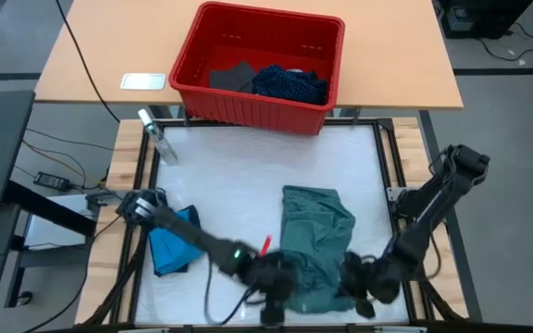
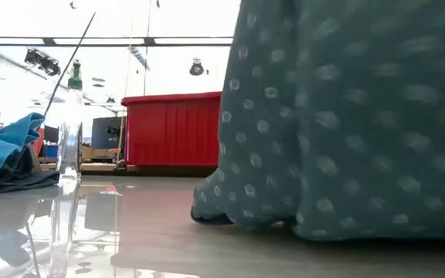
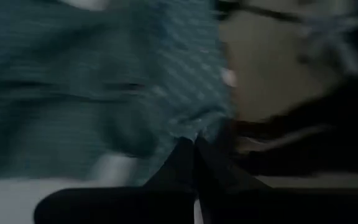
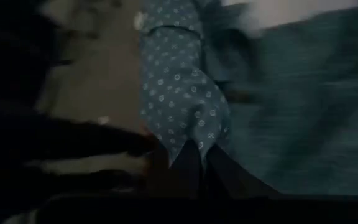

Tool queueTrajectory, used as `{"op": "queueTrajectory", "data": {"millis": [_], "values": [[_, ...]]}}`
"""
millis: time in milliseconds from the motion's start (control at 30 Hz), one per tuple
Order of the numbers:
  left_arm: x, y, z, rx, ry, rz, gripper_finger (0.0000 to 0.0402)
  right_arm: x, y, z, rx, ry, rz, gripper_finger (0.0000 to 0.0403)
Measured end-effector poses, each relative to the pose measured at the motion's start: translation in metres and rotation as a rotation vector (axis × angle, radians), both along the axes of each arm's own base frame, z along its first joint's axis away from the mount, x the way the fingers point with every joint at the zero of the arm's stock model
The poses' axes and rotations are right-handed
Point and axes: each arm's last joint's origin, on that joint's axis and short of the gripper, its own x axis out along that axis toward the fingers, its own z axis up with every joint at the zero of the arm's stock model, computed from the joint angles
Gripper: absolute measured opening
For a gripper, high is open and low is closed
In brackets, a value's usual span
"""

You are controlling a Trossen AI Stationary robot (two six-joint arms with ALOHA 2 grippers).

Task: Fold laundry
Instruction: Fold the green polo shirt

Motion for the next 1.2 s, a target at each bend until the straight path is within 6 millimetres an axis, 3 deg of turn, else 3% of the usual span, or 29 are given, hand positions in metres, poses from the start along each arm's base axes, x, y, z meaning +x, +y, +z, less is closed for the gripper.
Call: {"op": "queueTrajectory", "data": {"millis": [200, 467, 833, 1000, 1200], "values": [[0.021, 0.072, -0.008, 0.156, 0.091, 0.104, 0.0001, 0.003, -0.045, 0.005, -0.140, 0.123, -0.149, 0.0010], [0.045, 0.180, -0.003, 0.192, 0.069, 0.087, 0.0000, -0.003, -0.105, 0.009, -0.263, 0.231, -0.346, 0.0010], [0.039, 0.314, -0.002, 0.062, 0.041, 0.110, 0.0000, -0.025, -0.196, -0.025, -0.153, 0.185, -0.705, 0.0010], [0.032, 0.359, 0.001, 0.021, -0.011, 0.175, 0.0000, -0.026, -0.218, -0.018, -0.116, 0.076, -0.837, 0.0010], [0.033, 0.389, 0.011, 0.014, -0.162, 0.215, 0.0000, -0.034, -0.244, 0.000, -0.192, -0.008, -1.055, 0.0010]]}}
